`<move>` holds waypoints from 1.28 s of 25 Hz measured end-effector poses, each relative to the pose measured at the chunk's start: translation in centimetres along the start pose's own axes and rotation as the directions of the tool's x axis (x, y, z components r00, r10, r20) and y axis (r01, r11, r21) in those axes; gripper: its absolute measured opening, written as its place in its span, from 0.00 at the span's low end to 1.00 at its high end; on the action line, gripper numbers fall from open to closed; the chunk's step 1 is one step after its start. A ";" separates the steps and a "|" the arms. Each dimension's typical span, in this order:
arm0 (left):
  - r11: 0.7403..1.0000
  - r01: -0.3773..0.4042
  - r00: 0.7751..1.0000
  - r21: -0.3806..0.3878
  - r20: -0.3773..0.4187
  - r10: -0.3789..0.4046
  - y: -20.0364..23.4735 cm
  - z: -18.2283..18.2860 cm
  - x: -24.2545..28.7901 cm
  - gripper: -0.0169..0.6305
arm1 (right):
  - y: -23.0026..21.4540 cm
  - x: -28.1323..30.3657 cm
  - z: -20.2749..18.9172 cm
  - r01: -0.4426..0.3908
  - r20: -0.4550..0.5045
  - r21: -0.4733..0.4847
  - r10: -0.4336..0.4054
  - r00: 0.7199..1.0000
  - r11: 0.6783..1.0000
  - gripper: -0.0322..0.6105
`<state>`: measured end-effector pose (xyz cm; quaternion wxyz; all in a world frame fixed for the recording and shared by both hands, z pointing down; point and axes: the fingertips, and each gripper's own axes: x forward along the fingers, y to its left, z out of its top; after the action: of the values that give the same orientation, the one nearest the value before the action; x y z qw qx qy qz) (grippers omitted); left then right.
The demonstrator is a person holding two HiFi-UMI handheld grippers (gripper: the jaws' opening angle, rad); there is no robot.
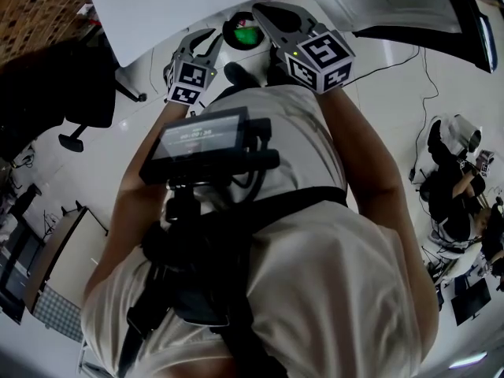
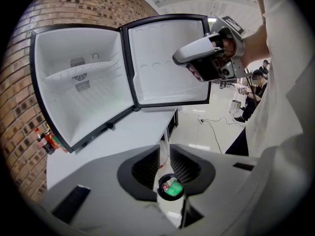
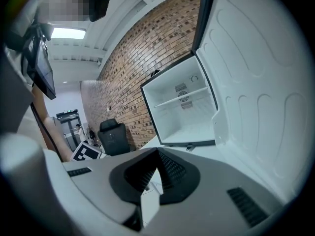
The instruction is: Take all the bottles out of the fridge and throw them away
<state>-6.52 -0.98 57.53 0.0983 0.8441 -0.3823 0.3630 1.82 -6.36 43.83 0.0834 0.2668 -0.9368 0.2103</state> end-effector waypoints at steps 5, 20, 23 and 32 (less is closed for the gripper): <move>1.000 -0.018 0.998 -0.012 0.057 0.018 0.8 1.7 -1.2 0.14 | -0.2 0.3 0.2 -0.010 0.006 -0.005 0.010 1.000 1.000 0.05; 0.984 -0.012 0.960 -0.179 0.272 0.061 5.1 8.5 -5.0 0.09 | 0.8 2.4 4.0 -0.066 0.044 -0.077 0.069 0.997 0.995 0.05; 0.978 -0.020 0.913 -0.206 0.394 0.102 6.8 11.0 -7.3 0.03 | 1.4 2.8 6.1 -0.082 0.069 -0.114 0.091 0.993 0.990 0.05; 0.952 -0.058 0.813 -0.300 0.539 0.219 10.6 16.0 -12.7 0.03 | 3.4 3.5 11.4 -0.148 0.131 -0.191 0.175 0.976 0.970 0.05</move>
<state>-11.17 -8.10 36.18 0.0672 0.8617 -0.5007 0.0470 -3.44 -10.38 33.35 0.0204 0.1957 -0.9742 0.1104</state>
